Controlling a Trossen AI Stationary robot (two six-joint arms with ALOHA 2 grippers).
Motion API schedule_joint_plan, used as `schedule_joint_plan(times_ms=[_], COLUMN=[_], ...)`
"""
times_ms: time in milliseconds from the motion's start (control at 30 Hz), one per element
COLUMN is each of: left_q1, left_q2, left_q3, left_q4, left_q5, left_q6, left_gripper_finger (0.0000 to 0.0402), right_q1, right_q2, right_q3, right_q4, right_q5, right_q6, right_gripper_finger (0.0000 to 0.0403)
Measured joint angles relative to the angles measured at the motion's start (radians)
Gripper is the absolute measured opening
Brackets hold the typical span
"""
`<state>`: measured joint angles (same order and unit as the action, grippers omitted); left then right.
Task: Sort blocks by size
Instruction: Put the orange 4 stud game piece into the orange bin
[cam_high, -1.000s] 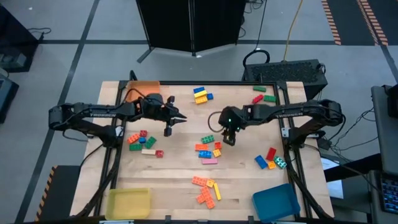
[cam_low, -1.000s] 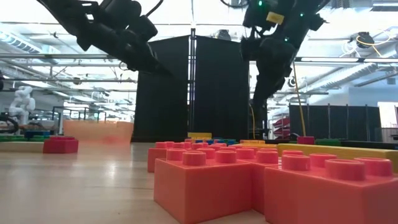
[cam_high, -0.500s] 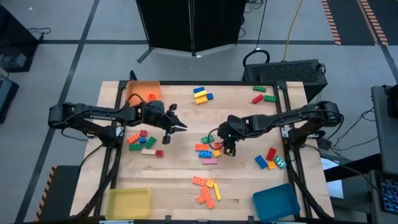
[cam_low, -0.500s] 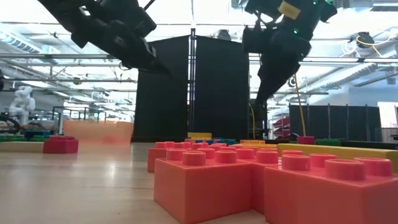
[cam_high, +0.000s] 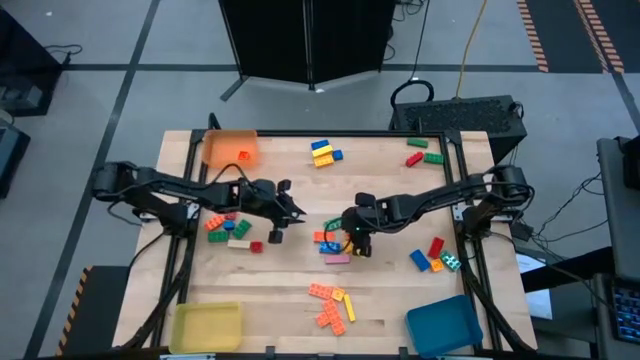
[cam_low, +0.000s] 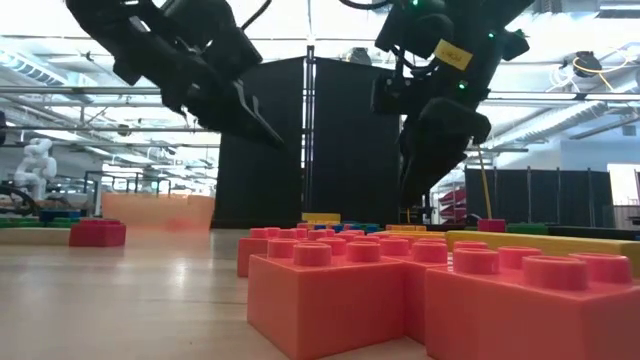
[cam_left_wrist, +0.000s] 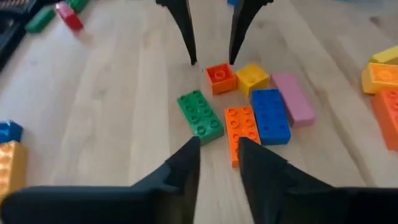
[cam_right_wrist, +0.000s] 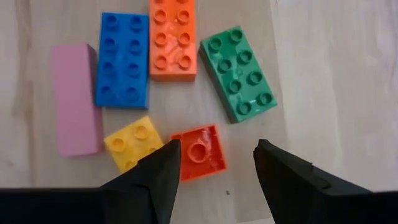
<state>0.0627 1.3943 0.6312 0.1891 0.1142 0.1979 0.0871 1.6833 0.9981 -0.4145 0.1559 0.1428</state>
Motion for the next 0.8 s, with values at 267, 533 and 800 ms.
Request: schedule_joint_plan(times_ms=[267, 533, 800], left_q1=[-0.022, -0.024, -0.024], left_q2=[0.089, 0.145, 0.149], left_q3=[0.0, 0.0, 0.0], left_q4=[0.027, 0.043, 0.043], left_q5=[-0.014, -0.014, -0.014], left_q6=[-0.008, -0.009, -0.009], left_gripper_finger=[0.0214, 0.0223, 0.0223], right_q1=[0.0, 0.0, 0.0], right_q2=[0.0, 0.0, 0.0], right_q3=[0.0, 0.0, -0.016], right_q4=[-0.015, -0.042, -0.105], right_q5=[0.002, -0.002, -0.005], right_q6=[-0.152, -0.207, -0.207], right_gripper_finger=[0.0205, 0.0245, 0.0251])
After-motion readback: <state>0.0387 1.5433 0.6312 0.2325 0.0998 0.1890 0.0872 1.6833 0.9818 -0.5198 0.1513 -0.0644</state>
